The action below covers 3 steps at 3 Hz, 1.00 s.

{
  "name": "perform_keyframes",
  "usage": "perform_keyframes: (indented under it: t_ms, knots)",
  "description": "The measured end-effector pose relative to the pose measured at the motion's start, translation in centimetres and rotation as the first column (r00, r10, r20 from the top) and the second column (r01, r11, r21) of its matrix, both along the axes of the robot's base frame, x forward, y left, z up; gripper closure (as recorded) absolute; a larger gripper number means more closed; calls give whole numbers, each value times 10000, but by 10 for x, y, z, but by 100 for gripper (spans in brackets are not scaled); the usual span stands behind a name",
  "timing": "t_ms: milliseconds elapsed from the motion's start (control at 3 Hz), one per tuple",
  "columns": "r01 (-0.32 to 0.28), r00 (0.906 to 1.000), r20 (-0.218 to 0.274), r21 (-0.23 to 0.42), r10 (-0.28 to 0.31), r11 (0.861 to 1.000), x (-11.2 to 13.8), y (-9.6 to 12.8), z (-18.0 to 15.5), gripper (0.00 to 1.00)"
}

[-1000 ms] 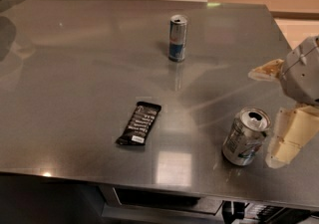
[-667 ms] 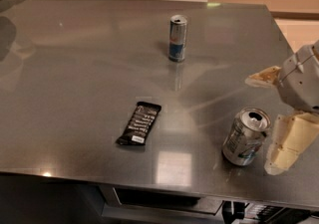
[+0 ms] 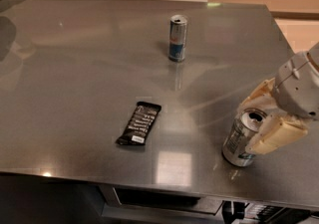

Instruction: Move 7up can near redbull can

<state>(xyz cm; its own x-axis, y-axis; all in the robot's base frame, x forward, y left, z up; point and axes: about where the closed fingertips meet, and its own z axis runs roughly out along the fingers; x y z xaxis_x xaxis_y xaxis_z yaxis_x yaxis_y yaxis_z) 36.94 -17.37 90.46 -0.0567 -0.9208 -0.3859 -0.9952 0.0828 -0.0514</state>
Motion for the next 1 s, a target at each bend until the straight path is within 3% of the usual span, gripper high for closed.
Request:
perform_keyframes:
  t_ms: [333, 667, 1000]
  knots:
    - [170, 9998, -70, -4, -170, 9999, 7, -2, 4, 65]
    - [510, 9987, -45, -39, -510, 9987, 35, -4, 13, 87]
    - [975, 9946, 344, 131, -979, 9951, 87, 0, 44, 100]
